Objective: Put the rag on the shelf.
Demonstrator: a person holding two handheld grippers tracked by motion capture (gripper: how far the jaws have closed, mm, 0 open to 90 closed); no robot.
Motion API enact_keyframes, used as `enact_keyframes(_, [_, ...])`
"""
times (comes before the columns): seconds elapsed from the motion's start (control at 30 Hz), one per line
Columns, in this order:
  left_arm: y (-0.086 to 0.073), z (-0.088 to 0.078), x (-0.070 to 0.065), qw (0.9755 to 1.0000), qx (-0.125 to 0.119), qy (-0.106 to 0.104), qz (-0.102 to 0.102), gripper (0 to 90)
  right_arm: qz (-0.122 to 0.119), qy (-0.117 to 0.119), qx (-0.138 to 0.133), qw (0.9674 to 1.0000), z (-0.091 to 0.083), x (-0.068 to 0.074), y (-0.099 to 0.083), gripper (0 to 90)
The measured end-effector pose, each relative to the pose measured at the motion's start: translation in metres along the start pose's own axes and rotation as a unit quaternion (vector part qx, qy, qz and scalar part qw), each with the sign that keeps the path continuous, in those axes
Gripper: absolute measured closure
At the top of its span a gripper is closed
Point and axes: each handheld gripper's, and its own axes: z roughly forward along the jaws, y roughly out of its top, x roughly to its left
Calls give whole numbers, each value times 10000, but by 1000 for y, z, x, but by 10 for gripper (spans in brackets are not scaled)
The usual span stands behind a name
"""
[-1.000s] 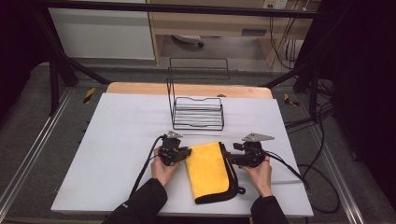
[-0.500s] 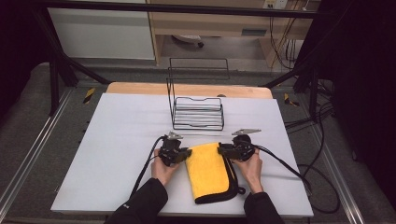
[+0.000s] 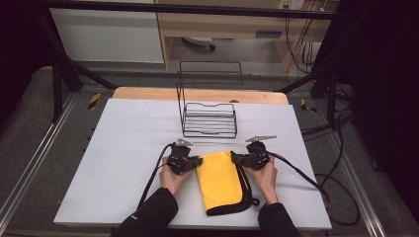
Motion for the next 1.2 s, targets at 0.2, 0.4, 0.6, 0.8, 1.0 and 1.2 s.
enact_keyframes(0.2, [-1,-7,1,9997,-226,-128,-13,817,-27,86,-183,9998,-9,2,2,804])
enact_keyframes(0.4, [1,-23,-2,9984,-494,-247,126,819,-315,93,-444,9985,-23,14,5,804])
enact_keyframes(0.6, [6,-39,-10,9965,-719,-284,331,821,-360,189,-702,9967,-39,20,5,805])
enact_keyframes(0.8, [15,-51,-22,9950,-820,-247,523,822,-418,176,-887,9950,-52,25,7,805])
enact_keyframes(1.0, [24,-60,-28,9934,-917,-273,625,821,-515,172,-1107,9924,-65,31,11,806])
enact_keyframes(1.2, [30,-68,-33,9914,-1053,-254,733,822,-617,153,-1314,9893,-76,37,14,807])
